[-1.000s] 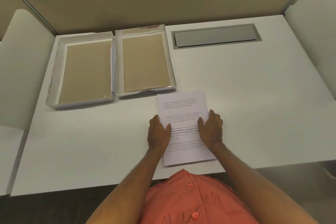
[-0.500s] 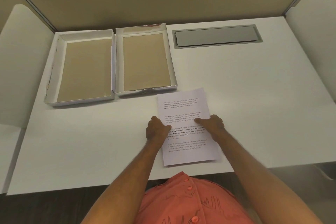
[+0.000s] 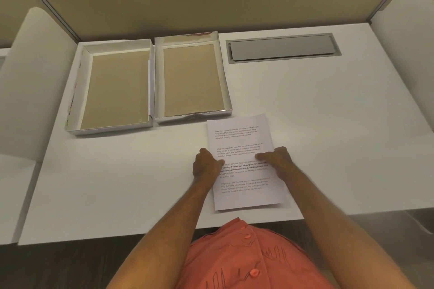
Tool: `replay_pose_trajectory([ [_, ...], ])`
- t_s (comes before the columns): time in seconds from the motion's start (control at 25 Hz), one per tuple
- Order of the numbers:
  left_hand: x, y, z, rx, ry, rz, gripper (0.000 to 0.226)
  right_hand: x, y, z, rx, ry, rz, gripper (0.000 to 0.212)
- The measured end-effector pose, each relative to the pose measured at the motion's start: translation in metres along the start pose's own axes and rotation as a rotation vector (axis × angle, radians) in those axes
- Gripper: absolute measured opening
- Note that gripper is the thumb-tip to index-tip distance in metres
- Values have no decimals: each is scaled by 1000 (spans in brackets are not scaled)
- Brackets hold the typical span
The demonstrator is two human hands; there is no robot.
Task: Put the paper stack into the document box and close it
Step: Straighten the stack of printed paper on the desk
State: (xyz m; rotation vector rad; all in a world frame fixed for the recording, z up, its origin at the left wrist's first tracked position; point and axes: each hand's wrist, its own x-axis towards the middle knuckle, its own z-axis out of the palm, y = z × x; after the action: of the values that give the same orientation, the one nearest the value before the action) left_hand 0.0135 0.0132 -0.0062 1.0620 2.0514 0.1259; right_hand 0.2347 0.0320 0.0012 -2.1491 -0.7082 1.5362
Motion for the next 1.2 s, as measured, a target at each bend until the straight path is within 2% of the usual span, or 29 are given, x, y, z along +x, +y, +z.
replay_pose_trajectory([
  [0.16, -2, 0, -1, -3, 2, 7, 60, -3, -6, -3, 121, -169, 44, 46],
  [0.24, -3, 1, -2, -3, 5, 9, 60, -5, -7, -2, 140, -224, 26, 46],
  [0.4, -4, 1, -3, -1, 2, 17, 59, -7, -2, -2, 0, -41, -106, 46],
  [0.52, -6, 1, -4, -2, 0, 19, 60, -10, 5, -4, 77, -50, -176, 29],
  [0.72, -9, 0, -7, -45, -12, 30, 59, -26, 1, 1, -172, 9, -346, 29],
  [1.0, -10, -11, -7, -394, -4, 9, 35, -62, 7, 11, -330, 90, -580, 26],
  [1.12, -10, -12, -6, -474, -26, -6, 35, -73, 10, 12, -350, 109, -635, 26],
  [1.2, -10, -11, -8, -553, -54, -24, 43, -74, 15, 11, -340, 97, -663, 25],
])
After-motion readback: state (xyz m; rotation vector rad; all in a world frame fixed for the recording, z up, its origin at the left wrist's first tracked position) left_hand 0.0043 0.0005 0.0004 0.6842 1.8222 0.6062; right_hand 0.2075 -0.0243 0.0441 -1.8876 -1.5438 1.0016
